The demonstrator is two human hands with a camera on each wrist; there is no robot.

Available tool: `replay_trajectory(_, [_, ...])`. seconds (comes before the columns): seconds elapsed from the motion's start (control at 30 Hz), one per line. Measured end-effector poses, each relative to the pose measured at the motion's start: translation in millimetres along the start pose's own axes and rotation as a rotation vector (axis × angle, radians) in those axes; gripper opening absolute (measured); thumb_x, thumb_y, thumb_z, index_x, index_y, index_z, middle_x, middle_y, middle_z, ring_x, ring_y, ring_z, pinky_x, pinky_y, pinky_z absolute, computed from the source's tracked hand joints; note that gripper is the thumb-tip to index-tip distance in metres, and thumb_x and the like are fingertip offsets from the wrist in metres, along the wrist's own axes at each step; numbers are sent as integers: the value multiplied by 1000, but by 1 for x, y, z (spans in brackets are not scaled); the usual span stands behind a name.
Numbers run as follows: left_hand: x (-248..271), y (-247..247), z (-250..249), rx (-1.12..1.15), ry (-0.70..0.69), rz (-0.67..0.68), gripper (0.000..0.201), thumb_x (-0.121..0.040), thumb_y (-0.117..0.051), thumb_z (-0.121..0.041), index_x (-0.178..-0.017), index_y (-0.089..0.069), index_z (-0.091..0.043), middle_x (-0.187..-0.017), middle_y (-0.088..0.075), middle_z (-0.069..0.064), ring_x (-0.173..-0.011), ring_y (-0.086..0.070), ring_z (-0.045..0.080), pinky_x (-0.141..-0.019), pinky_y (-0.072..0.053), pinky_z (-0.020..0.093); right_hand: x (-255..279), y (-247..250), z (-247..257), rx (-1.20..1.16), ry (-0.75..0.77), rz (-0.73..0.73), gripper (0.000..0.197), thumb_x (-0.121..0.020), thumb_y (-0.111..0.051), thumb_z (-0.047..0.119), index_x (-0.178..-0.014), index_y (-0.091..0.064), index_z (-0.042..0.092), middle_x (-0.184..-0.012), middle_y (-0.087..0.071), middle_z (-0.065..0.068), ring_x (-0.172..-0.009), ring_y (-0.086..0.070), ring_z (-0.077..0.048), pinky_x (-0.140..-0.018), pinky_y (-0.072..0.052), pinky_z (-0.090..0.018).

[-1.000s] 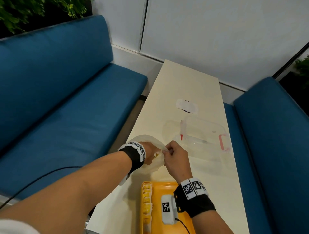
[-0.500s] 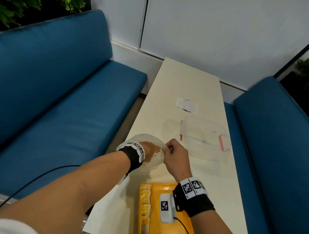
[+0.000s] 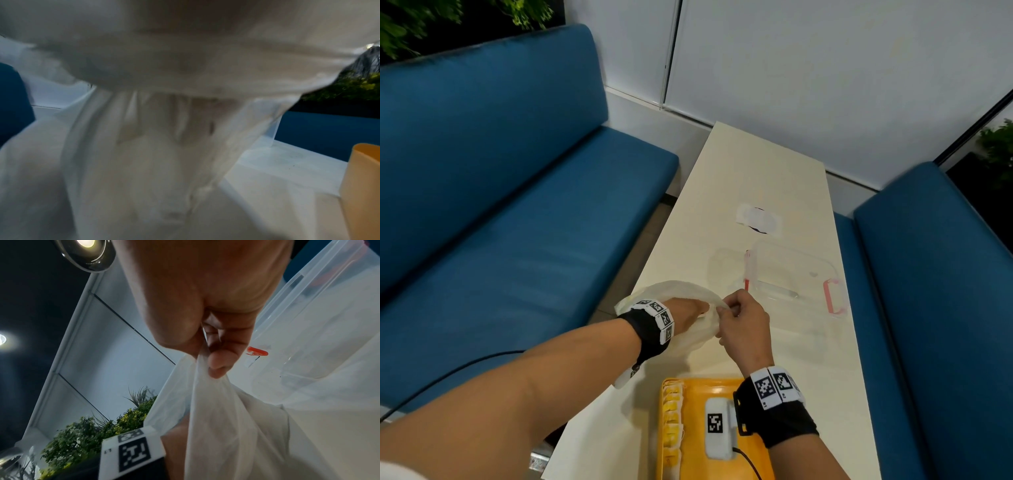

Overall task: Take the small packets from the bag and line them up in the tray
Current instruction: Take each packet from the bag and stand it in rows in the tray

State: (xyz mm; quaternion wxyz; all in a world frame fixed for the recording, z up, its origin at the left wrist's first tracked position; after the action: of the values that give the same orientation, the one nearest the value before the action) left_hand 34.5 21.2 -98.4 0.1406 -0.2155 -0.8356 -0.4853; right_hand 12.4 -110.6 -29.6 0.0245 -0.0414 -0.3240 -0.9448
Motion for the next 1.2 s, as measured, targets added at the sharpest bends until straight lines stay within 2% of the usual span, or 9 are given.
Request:
replay_trajectory(0.13, [6, 11, -13, -50, -78, -14, 41, -109, -36, -14, -147, -48, -6, -148, -51, 16, -136, -47, 32, -109, -35, 34, -2, 9, 3, -61, -41, -19, 11, -92, -58, 4, -82, -57, 9, -76, -65, -15, -54, -61, -25, -41, -49, -23])
replay_trajectory(0.23, [16, 18, -23, -227, -101, -18, 43, -105, -43, -7, -148, -47, -12, -139, -58, 10, -126, -57, 28, -101, -42, 31, -6, 14, 1, -86, -65, -30, 12, -92, -58, 3, -81, -56, 8, -79, -65, -18, -52, -59, -25, -38, -43, -17])
replay_trajectory(0.37, [30, 28, -21, -256, -219, -173, 42, -96, -51, 1, -131, -61, -20, -122, -66, 4, -110, -63, 25, -83, -43, 27, -9, 14, -3, -89, -85, -20, 11, -92, -58, 5, -82, -57, 9, -81, -67, -15, -46, -62, -20, -41, -47, -20])
replay_trajectory(0.57, [43, 31, -7, -61, -290, -335, 63, -94, -63, -6, -149, -42, -28, -137, -60, -1, -119, -59, 21, -96, -50, 32, -10, 10, -3, -76, -80, -9, 8, -94, -58, 10, -85, -56, 9, -85, -66, -14, -41, -63, -18, -50, -55, -30])
replay_trajectory(0.7, [44, 30, 7, 195, -222, -371, 36, -95, -68, -19, -130, -61, -23, -126, -66, -3, -114, -62, 17, -96, -49, 32, -8, 5, 2, -73, -65, 16, 8, -93, -57, 10, -85, -56, 8, -84, -66, -15, -43, -64, -20, -50, -54, -29])
replay_trajectory(0.8, [43, 29, 18, 458, -81, -365, 11, -95, -69, -28, -105, -67, -25, -100, -71, -5, -95, -67, 17, -81, -48, 28, -5, 1, 2, -73, -64, 40, 7, -93, -58, 10, -87, -56, 6, -82, -67, -16, -44, -65, -22, -50, -54, -30])
replay_trajectory(0.97, [40, 21, 26, 590, 11, -268, 26, -96, -64, -46, -115, -71, -29, -113, -74, -6, -105, -67, 14, -94, -53, 32, -2, -2, 1, -62, -61, 56, 7, -93, -58, 9, -87, -56, 7, -79, -65, -13, -44, -65, -22, -51, -56, -32])
replay_trajectory(1.03, [40, 17, 28, 649, 33, -192, 30, -87, -73, -54, -107, -75, -32, -104, -77, -10, -99, -70, 13, -91, -57, 34, -1, -2, 2, -63, -59, 53, 7, -93, -58, 8, -86, -56, 8, -80, -65, -13, -45, -66, -22, -53, -58, -35])
replay_trajectory(1.2, [43, 18, 22, 534, 36, -159, 45, -71, -92, -32, -110, -73, -18, -107, -74, 2, -92, -70, 24, -73, -62, 37, 0, 0, 2, -59, -58, 49, 8, -94, -59, 9, -86, -57, 8, -81, -65, -12, -46, -67, -23, -55, -60, -37])
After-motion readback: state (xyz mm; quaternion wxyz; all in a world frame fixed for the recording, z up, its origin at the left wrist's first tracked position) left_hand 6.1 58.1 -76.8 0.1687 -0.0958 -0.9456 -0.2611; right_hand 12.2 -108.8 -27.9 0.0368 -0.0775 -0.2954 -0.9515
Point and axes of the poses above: each hand's wrist, its own x-axis away from the middle knuckle, its own y-axis out of the back of the hand, z = x × y, the point moved 5 cm from there along -x, towards the middle knuckle
